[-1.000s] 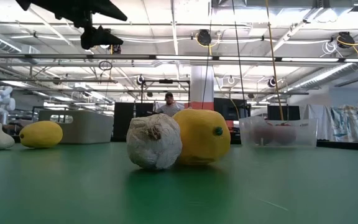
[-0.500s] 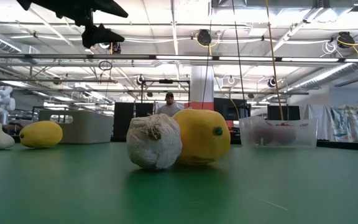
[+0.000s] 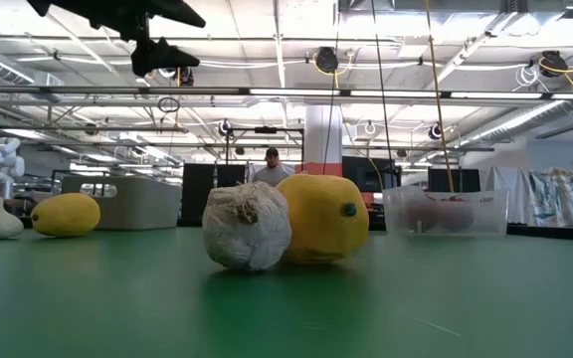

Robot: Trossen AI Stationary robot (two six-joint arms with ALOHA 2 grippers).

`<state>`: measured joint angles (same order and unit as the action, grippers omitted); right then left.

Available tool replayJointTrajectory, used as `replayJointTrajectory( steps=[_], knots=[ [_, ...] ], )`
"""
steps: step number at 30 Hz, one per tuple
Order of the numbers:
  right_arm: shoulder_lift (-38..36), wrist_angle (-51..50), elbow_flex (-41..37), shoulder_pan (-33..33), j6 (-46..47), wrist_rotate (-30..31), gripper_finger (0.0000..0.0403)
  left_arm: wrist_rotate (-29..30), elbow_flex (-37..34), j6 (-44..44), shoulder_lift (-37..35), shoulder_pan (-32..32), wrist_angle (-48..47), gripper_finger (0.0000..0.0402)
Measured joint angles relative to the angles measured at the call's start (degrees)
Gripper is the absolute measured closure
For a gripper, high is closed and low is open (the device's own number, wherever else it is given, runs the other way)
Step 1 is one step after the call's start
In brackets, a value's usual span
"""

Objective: Sort produce into baskets
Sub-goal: Put the tomato into the transparent bin

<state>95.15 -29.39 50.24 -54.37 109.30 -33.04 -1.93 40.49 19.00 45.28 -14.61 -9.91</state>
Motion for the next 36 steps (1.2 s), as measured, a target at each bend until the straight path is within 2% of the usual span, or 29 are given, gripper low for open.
replayJointTrajectory(
  steps=[7, 13, 16, 20, 24, 28, 31, 36],
  knots=[
    [-5.1, -4.2, 0.0, 0.0, -0.4, 0.0, 0.0111, 0.0, 0.0, -0.1, 0.0, 0.0, 0.6, 0.0041],
    [-12.1, -15.3, 0.0, 0.7, -0.7, 2.6, 0.0110, 0.0, 0.0, -0.5, 0.0, 0.0, 0.6, 0.0041],
    [-16.4, -21.6, 0.0, 2.7, -0.8, 9.5, 0.0110, 0.0, 0.0, -1.4, 0.0, 0.0, 0.5, 0.0041],
    [-22.1, -32.2, 0.0, 7.2, -0.9, 23.8, 0.0110, 0.0, 0.0, -1.4, 0.0, 0.0, 0.5, 0.0041],
    [-26.7, -41.0, 0.0, 13.9, -0.2, 39.3, 0.0110, 0.0, 0.0, -1.0, 0.0, 0.0, 0.4, 0.0041],
    [-30.0, -44.2, 0.0, 22.6, -5.8, 52.3, 0.0110, 0.0, 0.0, 0.1, 0.0, 0.0, 0.4, 0.0041],
    [-31.6, -44.4, 0.0, 30.8, -13.7, 57.4, 0.0110, 0.6, 0.0, 1.0, 0.0, 0.0, 0.4, 0.0041],
    [-31.9, -43.1, 0.0, 46.8, -26.8, 59.5, 0.0110, 1.7, 0.0, 3.2, 0.0, 0.0, 0.4, 0.0041]
  ],
)
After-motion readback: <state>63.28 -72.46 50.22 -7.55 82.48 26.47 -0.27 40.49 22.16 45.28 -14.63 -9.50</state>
